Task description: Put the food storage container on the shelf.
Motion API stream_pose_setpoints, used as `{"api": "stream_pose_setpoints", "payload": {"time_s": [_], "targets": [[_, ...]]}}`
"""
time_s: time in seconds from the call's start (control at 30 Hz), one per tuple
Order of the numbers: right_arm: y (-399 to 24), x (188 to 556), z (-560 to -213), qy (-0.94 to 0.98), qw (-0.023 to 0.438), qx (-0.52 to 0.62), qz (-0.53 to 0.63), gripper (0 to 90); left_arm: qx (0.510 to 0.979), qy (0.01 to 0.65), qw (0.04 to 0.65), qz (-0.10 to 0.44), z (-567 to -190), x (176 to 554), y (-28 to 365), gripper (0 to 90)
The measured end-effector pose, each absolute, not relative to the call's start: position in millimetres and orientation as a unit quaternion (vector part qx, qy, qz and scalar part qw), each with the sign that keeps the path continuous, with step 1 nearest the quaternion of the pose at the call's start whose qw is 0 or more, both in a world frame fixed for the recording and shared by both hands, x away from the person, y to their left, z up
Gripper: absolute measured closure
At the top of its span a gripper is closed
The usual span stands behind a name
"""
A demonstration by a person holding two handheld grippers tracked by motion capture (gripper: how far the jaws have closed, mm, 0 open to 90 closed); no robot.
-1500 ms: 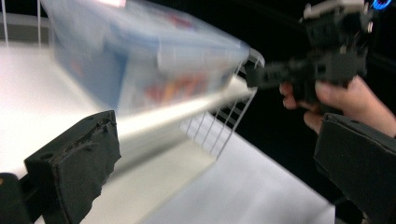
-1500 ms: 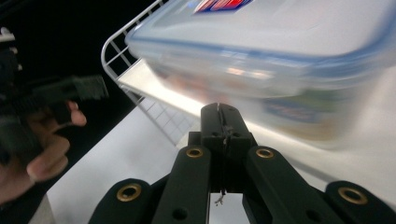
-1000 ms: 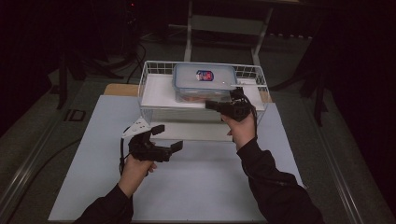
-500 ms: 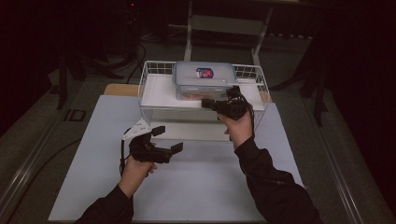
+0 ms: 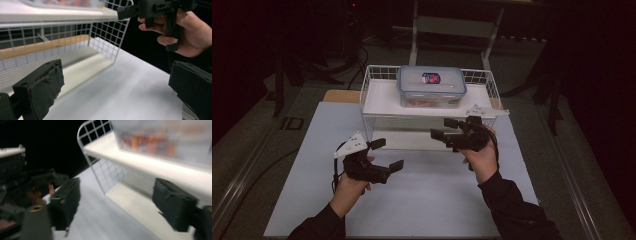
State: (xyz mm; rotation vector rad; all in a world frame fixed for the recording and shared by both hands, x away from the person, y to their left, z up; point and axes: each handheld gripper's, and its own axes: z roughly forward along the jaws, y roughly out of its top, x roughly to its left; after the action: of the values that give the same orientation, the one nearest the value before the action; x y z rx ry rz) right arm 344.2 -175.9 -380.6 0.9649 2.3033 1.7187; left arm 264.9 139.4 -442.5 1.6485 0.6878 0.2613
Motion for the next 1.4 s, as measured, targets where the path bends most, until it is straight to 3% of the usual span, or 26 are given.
{"api": "stream_pose_setpoints", "payload": {"time_s": [0.27, 1.4], "targets": [[-205, 322, -420, 0.764, 0.086, 0.310, 0.559, 15.1, 0.730, 0.276, 0.616, 0.106, -454, 255, 132, 0.0], [-266, 258, -482, 0.777, 0.130, 0.313, 0.530, 14.9, 0.756, 0.280, 0.586, 0.082, -495, 239, 159, 0.0]]}}
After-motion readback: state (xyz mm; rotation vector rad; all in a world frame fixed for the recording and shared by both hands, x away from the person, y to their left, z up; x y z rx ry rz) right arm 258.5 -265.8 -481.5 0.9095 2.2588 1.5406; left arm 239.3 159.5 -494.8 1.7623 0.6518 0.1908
